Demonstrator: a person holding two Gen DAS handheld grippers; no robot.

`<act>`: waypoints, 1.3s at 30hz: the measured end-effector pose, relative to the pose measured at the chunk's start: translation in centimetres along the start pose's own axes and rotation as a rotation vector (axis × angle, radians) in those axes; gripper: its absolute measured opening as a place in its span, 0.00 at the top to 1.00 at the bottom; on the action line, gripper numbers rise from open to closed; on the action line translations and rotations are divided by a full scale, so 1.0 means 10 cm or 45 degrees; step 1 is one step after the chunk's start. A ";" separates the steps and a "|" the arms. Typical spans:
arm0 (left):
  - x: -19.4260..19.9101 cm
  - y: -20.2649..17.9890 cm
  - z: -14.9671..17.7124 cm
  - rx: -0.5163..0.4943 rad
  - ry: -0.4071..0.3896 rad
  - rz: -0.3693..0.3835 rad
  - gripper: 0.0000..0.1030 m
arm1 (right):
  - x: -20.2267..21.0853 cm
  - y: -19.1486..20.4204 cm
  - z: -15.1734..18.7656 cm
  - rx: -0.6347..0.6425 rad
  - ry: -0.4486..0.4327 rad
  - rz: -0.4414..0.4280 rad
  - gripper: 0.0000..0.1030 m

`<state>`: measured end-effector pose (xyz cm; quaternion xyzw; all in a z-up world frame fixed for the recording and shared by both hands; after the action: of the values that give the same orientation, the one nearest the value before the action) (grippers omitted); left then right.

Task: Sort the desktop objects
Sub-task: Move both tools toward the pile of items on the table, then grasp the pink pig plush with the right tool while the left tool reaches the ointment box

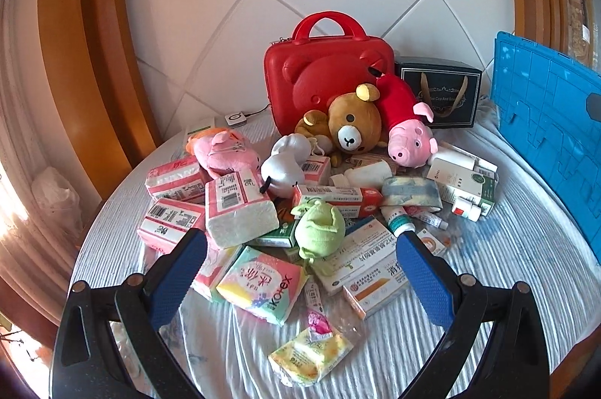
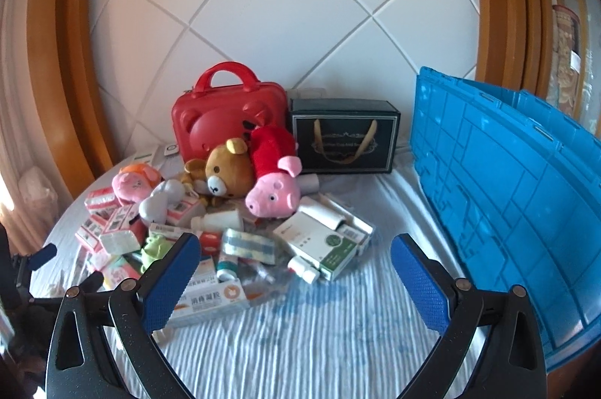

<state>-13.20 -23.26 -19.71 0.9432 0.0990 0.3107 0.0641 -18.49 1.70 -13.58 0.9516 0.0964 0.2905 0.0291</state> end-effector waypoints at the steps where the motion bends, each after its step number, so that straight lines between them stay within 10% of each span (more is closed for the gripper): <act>1: -0.04 0.00 -0.06 -0.003 -0.010 0.002 0.01 | -0.04 0.01 -0.03 0.009 0.001 -0.003 0.00; 14: -0.46 -0.09 -0.36 -0.026 -0.011 0.006 0.01 | -0.93 0.11 -0.33 0.114 0.117 -0.092 0.00; 39: -1.32 -1.07 0.58 -0.348 0.223 0.487 0.09 | -2.20 0.25 -0.21 0.225 0.315 -0.155 0.00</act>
<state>-21.74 -16.19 -33.84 0.8968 -0.1191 0.4082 0.1224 -37.13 -5.15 -23.58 0.8998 0.1818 0.3935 -0.0494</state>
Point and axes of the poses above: each gripper's, at about its wrist camera, not at the fingertips, and x roughly against the way its jaws point, y to its left, z to its underside, the point moved 4 cm from there along -x, roughly the way its jaws point, and after that the axes turned 6 degrees about -x, right-handed, at the moved point
